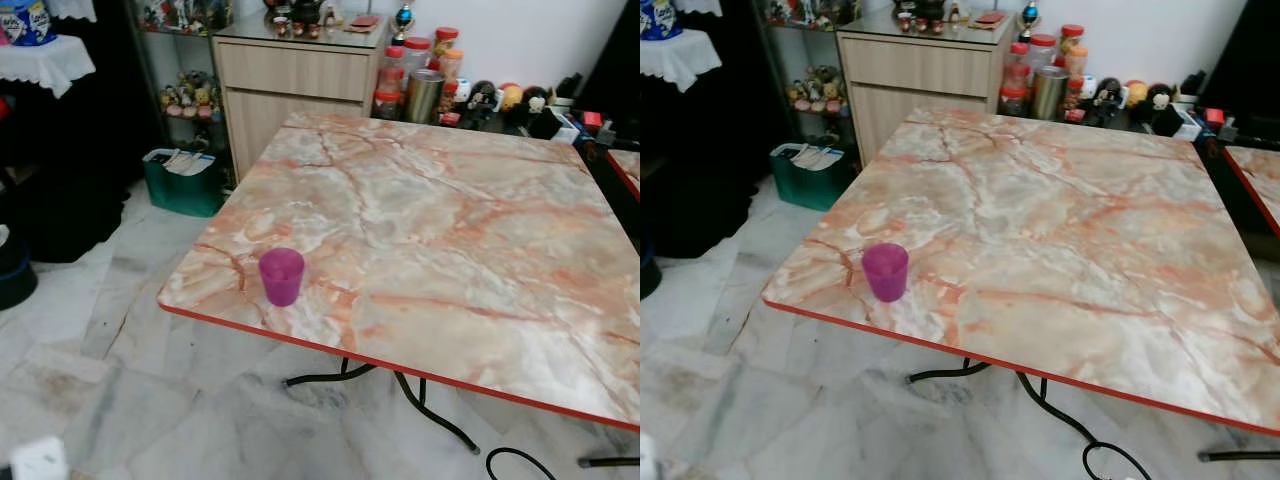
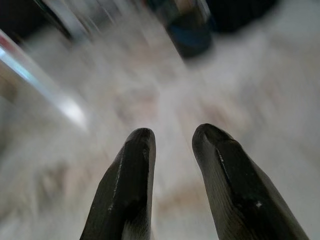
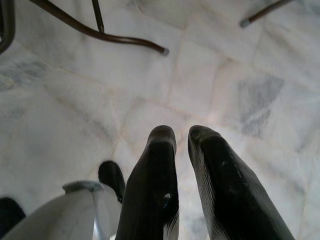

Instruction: Setting the table

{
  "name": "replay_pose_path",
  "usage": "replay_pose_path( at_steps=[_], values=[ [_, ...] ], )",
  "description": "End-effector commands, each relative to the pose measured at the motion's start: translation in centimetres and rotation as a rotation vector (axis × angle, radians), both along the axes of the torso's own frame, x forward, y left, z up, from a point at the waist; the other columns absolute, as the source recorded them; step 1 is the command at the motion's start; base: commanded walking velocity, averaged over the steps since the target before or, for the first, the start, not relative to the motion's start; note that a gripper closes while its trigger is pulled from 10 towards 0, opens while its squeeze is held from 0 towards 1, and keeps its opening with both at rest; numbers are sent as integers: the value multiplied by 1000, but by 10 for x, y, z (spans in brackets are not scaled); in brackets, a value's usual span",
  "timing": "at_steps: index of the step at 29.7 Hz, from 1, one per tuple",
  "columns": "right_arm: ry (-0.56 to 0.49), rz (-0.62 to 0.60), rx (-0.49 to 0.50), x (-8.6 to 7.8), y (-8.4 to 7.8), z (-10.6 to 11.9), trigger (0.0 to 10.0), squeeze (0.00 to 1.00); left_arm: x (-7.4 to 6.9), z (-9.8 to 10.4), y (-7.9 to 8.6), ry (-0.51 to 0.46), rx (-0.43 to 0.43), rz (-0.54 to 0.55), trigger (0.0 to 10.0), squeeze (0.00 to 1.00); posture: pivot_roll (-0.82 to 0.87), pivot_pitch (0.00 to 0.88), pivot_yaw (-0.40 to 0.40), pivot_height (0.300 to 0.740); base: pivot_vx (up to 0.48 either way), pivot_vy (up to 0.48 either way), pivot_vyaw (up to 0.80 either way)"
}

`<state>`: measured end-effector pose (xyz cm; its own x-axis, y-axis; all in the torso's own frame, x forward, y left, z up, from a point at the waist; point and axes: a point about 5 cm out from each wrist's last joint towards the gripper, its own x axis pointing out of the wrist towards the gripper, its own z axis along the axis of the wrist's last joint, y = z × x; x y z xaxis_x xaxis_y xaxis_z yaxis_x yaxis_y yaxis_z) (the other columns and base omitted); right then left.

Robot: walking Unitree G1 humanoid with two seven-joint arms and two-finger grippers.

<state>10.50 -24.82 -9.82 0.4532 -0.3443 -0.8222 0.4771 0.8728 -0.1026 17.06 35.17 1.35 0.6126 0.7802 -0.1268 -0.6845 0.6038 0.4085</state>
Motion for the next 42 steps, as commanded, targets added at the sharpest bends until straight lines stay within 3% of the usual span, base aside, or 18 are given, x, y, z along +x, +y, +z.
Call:
replay_pose_path(
  at_steps=[1, 3, 6, 7, 9, 10, 14, 17, 23, 26, 31, 32, 33, 42],
  values=[
    [-5, 4, -12, 4, -3, 2, 10000, 0, 13, 16, 1, -69, 63, -2, 10000, 0, 192, 0, -59, 736, 0, 0, 0],
    [-12, 5, -15, 7, -5, 3, 10000, 0, 27, 33, 2, -144, 93, 2, 10000, 0, 184, 0, -60, 736, 0, 0, 0],
    [-13, 4, -15, 7, -5, 3, 10000, 0, 28, 34, 1, -150, 99, 7, 10000, 0, 184, 0, -60, 736, 0, 0, 0],
    [-21, 1, -20, 11, -7, 5, 10000, 0, 73, 66, -23, -269, 102, -221, 10000, 0, 179, 0, -62, 736, 0, 0, 0],
    [-25, -1, -23, 12, -7, 6, 10000, 0, 106, 88, -52, -327, 89, -442, 10000, 0, 177, 0, -62, 736, 0, 0, 0],
    [-25, -2, -23, 12, -7, 6, 10000, 0, 123, 99, -76, -338, 77, -593, 10000, 0, 177, 0, -62, 736, 0, 0, 0],
    [-22, -6, -21, 10, -6, 5, 10000, 0, 149, 125, -125, -399, 11, -828, 10000, 0, 156, 0, -47, 736, 0, 0, 0],
    [-23, -18, -18, 9, -4, 4, 10000, 0, 156, 136, -145, -427, -17, -901, 10000, 0, 136, 0, -31, 736, 0, 0, 0],
    [-20, -44, -15, 2, -3, 2, 10000, 0, 159, 142, -163, -398, -65, -1021, 10000, 0, 123, 0, -14, 736, 0, 0, 0],
    [-12, -52, -14, -1, -2, 1, 10000, 0, 160, 138, -182, -352, -240, -1137, 10000, 0, 121, 0, -9, 736, 0, 0, 0],
    [-11, -53, -14, -2, -1, 0, 10000, 0, 163, 136, -190, -279, -299, -1165, 10000, 0, 124, 0, -6, 736, 0, 0, 0],
    [-10, -53, -14, -2, -1, 0, 10000, 0, 164, 137, -192, -270, -314, -1171, 10000, 161, 126, 0, -7, 736, 0, 0, 0],
    [-11, -53, -14, -2, 0, 0, 10000, 0, 166, 139, -196, -273, -339, -1180, 10000, 1000, 131, 0, -7, 736, 0, 0, 0],
    [-24, -40, -11, 3, 2, 1, 10000, 0, 177, 139, -216, -179, -404, -1231, 10000, 1000, 130, 0, -9, 736, 0, 0, 0]
  ],
)
